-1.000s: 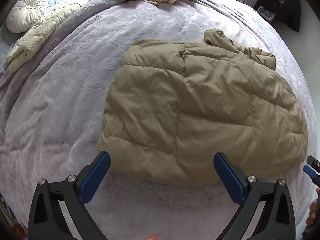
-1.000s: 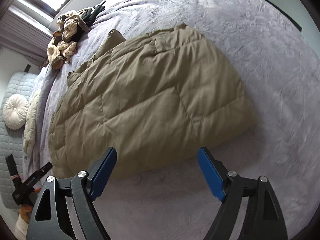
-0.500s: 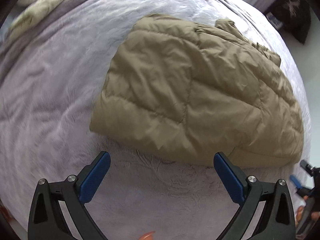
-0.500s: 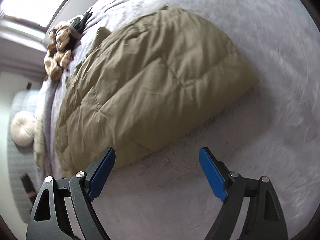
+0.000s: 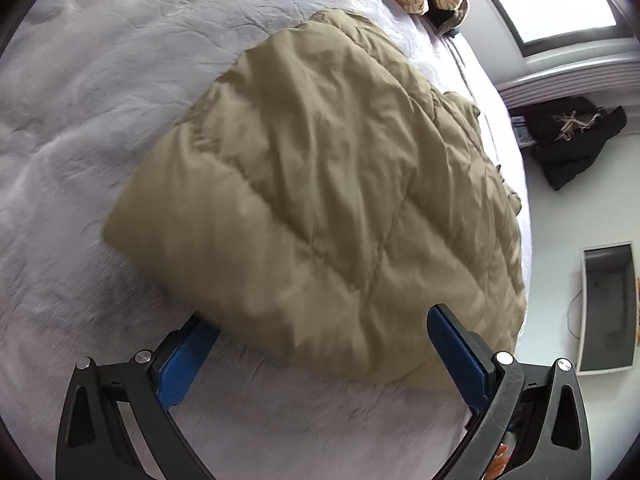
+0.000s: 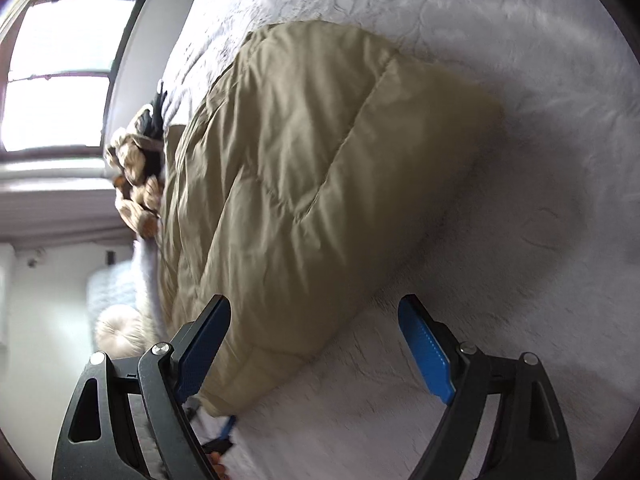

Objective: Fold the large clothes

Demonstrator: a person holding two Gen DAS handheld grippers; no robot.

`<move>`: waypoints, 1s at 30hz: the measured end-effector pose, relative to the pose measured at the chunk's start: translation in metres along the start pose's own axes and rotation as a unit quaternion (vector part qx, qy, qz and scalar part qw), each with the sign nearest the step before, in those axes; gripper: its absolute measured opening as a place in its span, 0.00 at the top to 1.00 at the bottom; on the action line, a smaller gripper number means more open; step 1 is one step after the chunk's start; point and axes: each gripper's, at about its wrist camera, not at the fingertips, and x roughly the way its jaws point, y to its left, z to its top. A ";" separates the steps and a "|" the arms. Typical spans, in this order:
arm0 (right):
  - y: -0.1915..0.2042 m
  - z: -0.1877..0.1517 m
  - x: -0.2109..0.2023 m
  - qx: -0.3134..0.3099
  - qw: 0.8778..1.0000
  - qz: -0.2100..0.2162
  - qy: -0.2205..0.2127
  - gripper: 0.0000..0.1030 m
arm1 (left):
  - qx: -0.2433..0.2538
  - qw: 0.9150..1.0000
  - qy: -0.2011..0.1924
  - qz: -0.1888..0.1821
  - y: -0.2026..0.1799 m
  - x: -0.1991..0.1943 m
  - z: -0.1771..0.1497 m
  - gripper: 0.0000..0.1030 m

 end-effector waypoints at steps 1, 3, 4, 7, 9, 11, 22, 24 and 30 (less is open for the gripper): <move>-0.005 0.003 0.005 0.012 1.000 0.015 0.002 0.15 | 0.002 1.000 -0.003 -0.004 0.000 0.003 0.002 0.00; -0.008 0.006 0.012 0.020 0.999 0.031 0.003 0.15 | 0.002 1.000 -0.011 -0.008 0.002 0.011 0.007 0.00; -0.010 0.009 0.017 0.018 0.999 0.038 0.005 0.15 | -0.001 1.000 -0.015 -0.011 0.003 0.015 0.010 0.00; -0.012 0.015 0.028 0.004 0.998 0.055 0.009 0.15 | -0.013 0.999 -0.031 -0.027 0.007 0.025 0.018 0.00; -0.011 0.019 0.035 -0.001 0.998 0.066 0.011 0.15 | -0.020 0.998 -0.044 -0.031 0.006 0.031 0.023 0.00; -0.010 0.023 0.041 -0.003 0.997 0.079 0.010 0.14 | -0.030 0.998 -0.052 -0.033 0.003 0.036 0.028 0.00; -0.007 0.041 0.064 0.042 0.992 0.119 0.020 0.02 | -0.031 0.996 -0.063 -0.056 -0.015 0.040 0.039 0.70; -0.011 0.043 0.065 0.052 0.992 0.116 0.027 0.17 | -0.019 0.995 -0.069 -0.063 -0.024 0.034 0.038 0.78; -0.024 0.043 0.060 0.087 0.982 0.160 0.058 0.72 | 0.004 0.992 -0.097 -0.077 -0.050 0.004 0.031 0.79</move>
